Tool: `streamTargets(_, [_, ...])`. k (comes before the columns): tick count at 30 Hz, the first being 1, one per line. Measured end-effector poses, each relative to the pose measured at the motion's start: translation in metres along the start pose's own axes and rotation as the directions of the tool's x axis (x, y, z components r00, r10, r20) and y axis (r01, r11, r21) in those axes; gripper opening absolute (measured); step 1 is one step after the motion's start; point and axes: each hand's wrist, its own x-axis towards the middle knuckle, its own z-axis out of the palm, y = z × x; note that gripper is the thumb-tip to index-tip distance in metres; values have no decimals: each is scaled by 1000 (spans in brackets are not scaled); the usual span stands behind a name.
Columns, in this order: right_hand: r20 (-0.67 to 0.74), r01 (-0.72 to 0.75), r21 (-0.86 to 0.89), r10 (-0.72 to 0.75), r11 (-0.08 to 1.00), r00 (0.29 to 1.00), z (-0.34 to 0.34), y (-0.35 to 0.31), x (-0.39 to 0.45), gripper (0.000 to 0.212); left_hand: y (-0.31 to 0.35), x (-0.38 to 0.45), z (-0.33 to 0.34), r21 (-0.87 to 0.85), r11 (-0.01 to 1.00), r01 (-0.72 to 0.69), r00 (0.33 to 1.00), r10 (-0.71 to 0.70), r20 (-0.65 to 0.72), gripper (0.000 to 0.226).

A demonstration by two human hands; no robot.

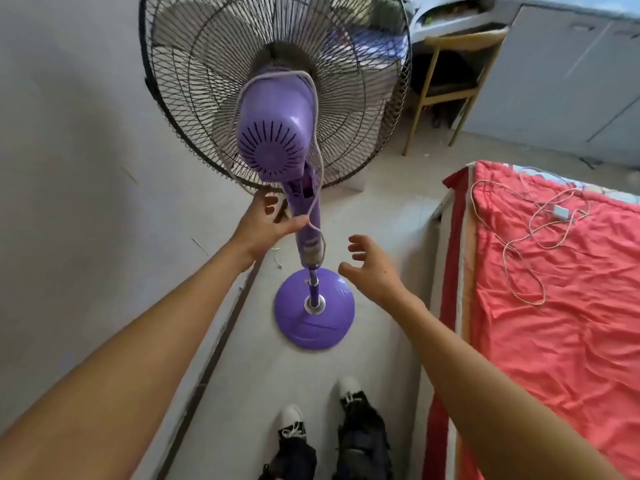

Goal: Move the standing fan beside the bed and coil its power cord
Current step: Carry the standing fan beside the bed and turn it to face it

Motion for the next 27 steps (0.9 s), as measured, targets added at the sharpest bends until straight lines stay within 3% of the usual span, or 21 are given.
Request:
streamTargets(3, [50,-13,-26,14,1000,999,1,11,41,65,9,32,21,42,999,4,995,0,-102,77])
streamTargets(7, [156,39,-72,-27,997,987,11,15,94,74,24,57,43,147,989,-2,919,60,-389,41])
streamTargets(9, [231,98,-99,-73,990,970,16,19,115,79,25,61,49,165,986,-35,895,104,-434,32])
streamTargets(14, [354,231,-98,-183,968,917,28,22,150,78,26,63,33,179,984,17,913,58,-404,35])
streamTargets(17, [426,279,-71,-223,958,877,41,14,162,74,23,61,22,162,984,75,916,-4,-401,51])
streamTargets(22, [418,324,20,-302,946,857,70,-1,169,73,23,57,4,184,976,117,897,-24,-442,54])
streamTargets(27, [411,375,35,-355,926,840,77,-4,170,64,23,49,1,90,984,151,883,-93,-459,50])
